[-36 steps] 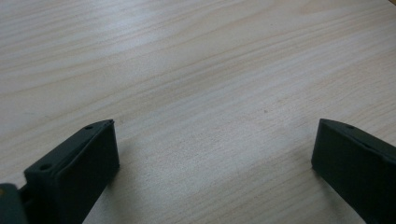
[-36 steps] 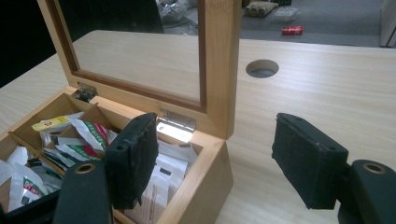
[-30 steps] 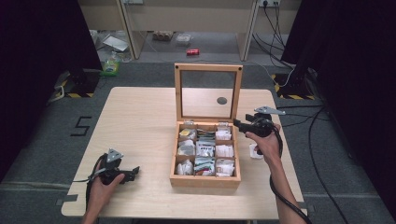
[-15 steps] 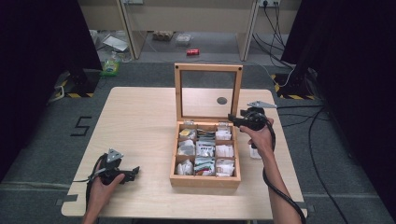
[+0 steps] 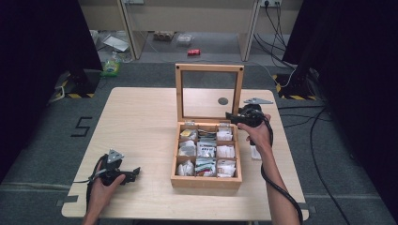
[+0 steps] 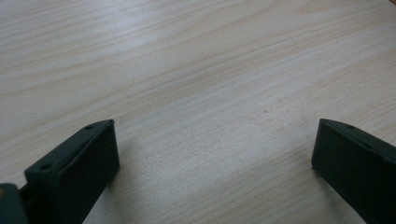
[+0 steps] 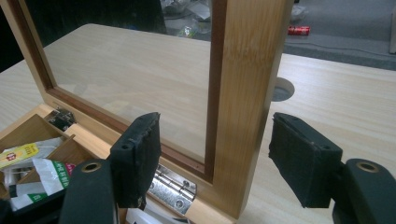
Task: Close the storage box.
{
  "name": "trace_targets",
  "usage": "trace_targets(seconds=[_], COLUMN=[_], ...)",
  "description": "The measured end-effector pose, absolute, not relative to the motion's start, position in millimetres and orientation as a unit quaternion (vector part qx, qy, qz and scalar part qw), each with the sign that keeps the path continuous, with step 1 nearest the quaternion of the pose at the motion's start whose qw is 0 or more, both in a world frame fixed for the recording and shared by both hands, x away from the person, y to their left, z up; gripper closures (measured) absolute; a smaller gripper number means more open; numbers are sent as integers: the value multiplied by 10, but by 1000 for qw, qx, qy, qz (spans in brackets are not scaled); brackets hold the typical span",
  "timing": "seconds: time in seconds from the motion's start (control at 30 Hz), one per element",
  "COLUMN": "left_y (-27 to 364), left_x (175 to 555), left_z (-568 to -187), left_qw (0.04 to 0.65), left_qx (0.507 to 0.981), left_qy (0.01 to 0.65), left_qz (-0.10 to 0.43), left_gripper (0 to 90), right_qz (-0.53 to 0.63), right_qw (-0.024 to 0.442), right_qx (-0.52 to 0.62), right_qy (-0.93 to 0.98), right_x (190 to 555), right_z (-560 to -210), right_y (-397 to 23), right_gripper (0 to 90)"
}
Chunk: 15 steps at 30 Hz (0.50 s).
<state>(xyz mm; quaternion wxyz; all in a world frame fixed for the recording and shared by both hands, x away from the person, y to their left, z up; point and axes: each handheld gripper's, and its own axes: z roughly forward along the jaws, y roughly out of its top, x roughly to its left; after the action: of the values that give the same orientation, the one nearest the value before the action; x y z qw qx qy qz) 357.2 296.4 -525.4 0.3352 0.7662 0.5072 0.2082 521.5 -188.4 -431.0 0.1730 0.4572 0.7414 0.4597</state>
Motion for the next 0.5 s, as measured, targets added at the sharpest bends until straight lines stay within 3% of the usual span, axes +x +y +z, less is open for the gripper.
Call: trace_targets(seconds=[0.5], left_y=[2963], left_x=[3572], left_z=[-5254], left_qw=[335], left_qx=[766], left_qy=[507], left_qz=[208], left_gripper=[0], right_qz=[460], right_qw=[160], right_qx=[443], right_qy=[753], right_x=[5276], right_z=[-4313], right_y=[-1827], right_gripper=[399])
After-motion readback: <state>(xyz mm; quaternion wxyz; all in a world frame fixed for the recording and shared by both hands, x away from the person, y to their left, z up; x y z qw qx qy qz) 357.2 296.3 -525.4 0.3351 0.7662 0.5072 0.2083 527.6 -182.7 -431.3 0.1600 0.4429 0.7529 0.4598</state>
